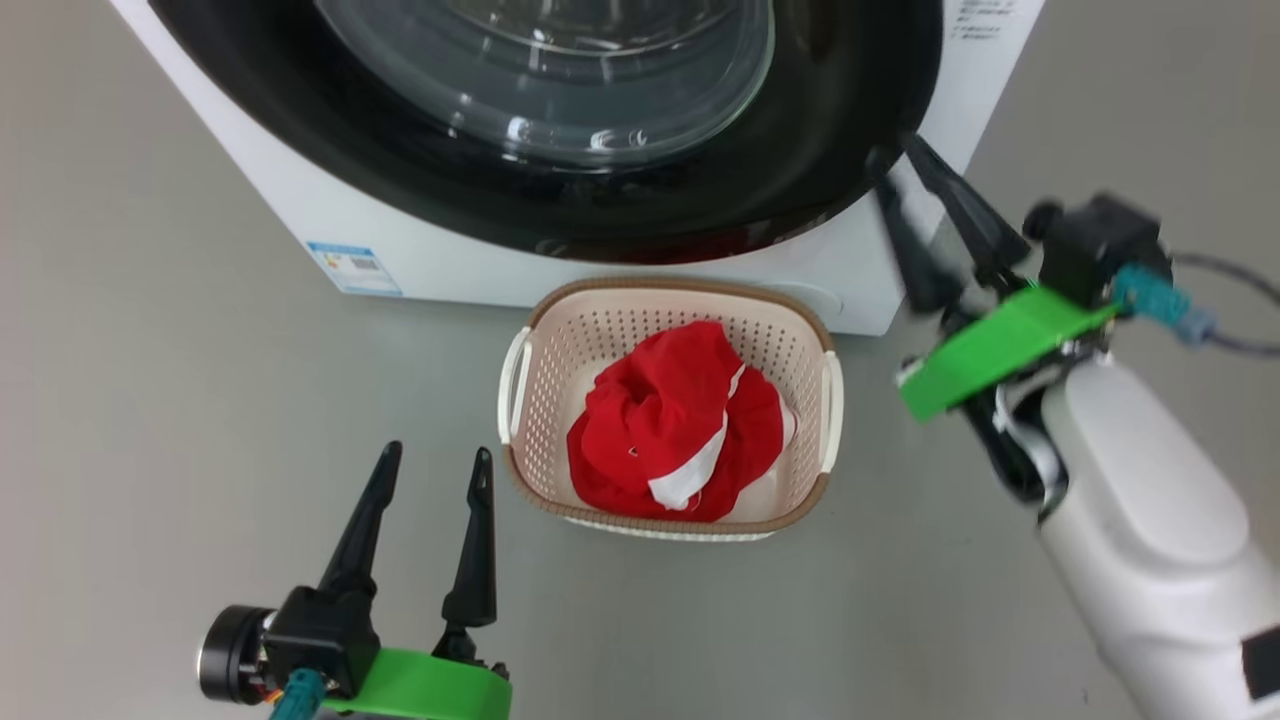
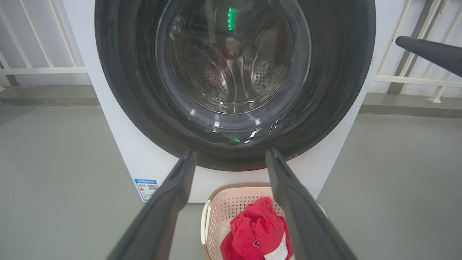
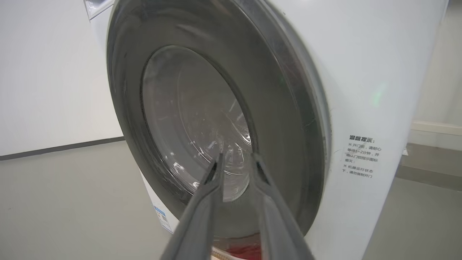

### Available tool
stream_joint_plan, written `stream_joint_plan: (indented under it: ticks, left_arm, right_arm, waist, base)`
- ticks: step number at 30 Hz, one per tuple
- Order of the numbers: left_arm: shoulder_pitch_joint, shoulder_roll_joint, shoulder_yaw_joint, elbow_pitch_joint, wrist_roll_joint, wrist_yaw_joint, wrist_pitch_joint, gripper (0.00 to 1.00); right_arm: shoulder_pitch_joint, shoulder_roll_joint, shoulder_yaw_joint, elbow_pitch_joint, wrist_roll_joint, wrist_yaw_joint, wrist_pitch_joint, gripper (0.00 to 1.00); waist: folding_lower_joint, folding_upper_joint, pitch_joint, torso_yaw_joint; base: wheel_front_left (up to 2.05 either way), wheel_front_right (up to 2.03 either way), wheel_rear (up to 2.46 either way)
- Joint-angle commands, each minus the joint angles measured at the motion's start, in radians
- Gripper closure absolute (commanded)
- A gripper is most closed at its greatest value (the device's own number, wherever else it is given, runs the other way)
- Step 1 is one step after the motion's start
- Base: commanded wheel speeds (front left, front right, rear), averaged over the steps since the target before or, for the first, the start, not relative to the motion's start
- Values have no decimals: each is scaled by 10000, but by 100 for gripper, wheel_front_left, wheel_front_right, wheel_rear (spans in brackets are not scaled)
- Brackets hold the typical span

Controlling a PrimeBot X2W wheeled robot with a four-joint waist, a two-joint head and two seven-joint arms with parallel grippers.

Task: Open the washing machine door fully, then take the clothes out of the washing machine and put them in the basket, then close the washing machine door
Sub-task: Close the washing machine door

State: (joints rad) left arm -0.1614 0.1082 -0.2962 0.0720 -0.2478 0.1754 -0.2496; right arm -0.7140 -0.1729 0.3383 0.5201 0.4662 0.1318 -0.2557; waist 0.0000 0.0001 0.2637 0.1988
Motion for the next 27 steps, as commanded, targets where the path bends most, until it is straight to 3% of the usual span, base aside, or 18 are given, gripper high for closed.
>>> stream_joint_plan:
  ticks: [1,15,27]
  left_arm:
    - [59,227,389,-187,-18,-67,-67,0]
    - [826,621,448,-266,-288,-66,301,0]
    - [1531,758,506,-405,-530,27,401,0]
  right_arm:
    - [515,248,-45,-423,-201,-11,-61,0]
    - [4456,810,-1569,-2092,-1371,-11,-61,0]
    - [6313,1020,-2135,-2819,-1816,-11,-61,0]
  waist:
    - [0,-1,-317,-197]
    - [0,-1,-1619,-989]
    - [0,-1,-2293,-1499]
  base:
    - [0,0,0]
    - [0,0,0]
    - [0,0,0]
